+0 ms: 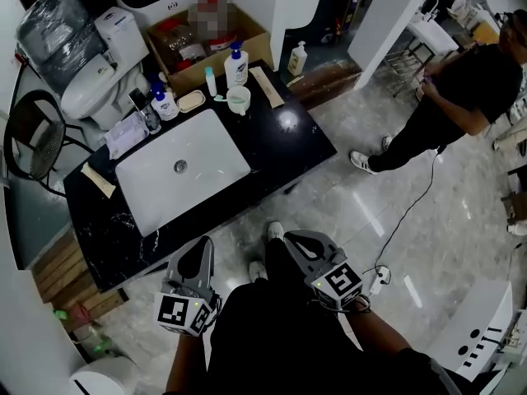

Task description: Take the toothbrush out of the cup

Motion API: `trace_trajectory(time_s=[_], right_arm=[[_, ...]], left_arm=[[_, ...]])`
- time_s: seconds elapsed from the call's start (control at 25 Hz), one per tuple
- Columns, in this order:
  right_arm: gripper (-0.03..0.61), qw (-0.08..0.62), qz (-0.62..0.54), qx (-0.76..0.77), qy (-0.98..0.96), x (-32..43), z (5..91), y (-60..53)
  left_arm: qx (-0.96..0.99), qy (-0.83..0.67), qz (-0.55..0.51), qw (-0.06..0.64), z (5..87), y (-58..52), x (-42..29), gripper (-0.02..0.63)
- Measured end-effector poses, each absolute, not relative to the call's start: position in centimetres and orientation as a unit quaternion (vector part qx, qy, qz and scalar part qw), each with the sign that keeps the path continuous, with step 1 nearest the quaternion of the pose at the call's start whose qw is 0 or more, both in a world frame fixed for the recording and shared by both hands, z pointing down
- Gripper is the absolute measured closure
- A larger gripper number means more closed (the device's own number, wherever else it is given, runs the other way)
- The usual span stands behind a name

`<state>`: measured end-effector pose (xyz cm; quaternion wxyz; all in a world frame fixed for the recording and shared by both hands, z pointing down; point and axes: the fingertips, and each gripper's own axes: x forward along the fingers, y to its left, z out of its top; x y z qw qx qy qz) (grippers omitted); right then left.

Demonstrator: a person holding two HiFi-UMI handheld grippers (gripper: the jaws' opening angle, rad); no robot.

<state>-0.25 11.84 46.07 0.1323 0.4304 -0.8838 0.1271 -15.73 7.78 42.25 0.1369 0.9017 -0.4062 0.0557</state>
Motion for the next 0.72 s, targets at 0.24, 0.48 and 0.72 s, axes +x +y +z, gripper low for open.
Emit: trace_trajectory(time_s=[0.24,0.48,0.72], right_arm=[[0.563,0.133,0.135,0.417,-0.889,0.7,46.7,9.8],[0.564,0.122,0.143,0.405,-0.895,2.9,46.9,6.2],[0.563,0.112,0.151,0.387,-0.903,6.4,47.0,1.5]], left_arm=[[0.895,-0.419,0.060,0.144,42.7,6.0,-14.9,0.604],[0.890,-0.425,0.059,0.154,42.5,2.4,-12.4,0.604],[0.882,-0.444,0.048,0.152,41.7,-2.0,-9.5,0.604]])
